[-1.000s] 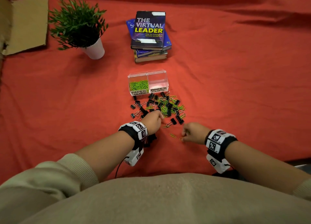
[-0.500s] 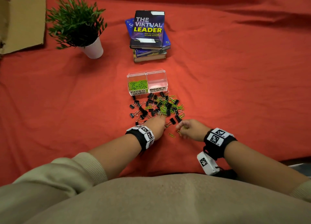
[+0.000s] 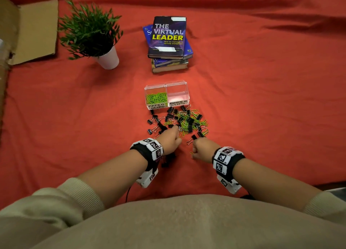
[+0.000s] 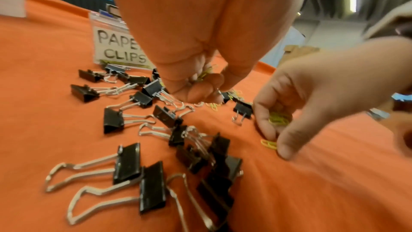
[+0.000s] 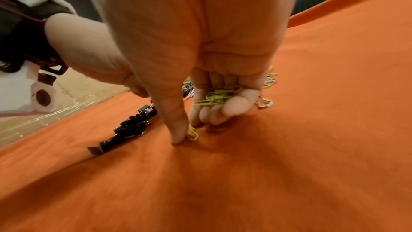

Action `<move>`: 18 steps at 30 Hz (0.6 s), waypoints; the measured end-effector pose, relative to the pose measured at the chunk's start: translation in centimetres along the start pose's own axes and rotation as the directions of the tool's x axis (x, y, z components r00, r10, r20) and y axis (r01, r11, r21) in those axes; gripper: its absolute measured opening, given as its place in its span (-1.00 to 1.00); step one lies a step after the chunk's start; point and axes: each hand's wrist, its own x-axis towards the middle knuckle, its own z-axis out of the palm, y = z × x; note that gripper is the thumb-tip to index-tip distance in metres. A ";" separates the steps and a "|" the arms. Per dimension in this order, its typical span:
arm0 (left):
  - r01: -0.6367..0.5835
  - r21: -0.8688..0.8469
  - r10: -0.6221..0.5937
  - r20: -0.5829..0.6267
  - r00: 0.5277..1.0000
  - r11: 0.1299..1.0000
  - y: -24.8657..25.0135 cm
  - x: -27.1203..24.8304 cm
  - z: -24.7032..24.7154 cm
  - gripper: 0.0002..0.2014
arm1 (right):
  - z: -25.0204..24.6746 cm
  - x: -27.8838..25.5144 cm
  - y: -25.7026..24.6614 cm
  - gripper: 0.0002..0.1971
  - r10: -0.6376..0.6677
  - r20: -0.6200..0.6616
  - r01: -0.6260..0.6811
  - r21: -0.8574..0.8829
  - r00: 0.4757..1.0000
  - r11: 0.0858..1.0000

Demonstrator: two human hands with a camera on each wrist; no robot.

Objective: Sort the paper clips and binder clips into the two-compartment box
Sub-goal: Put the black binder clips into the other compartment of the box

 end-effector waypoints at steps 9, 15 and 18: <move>0.030 -0.462 -0.082 -0.093 0.992 0.886 0.1 0.9 -1.7 -0.85 | 0.5 -0.5 -0.7 -0.85 -0.045 0.041 0.045 0.004 0.998 0.999; 0.049 -0.557 -0.104 -0.066 0.992 0.829 0.7 1.4 -1.7 -0.71 | -2.4 -0.8 2.1 -0.84 0.048 0.002 -0.039 0.627 0.999 0.778; 0.083 -0.544 -0.128 -0.045 0.991 0.835 0.9 1.9 -1.6 -0.66 | -4.3 -1.0 3.7 -0.73 0.148 -0.006 -0.082 0.807 0.989 0.585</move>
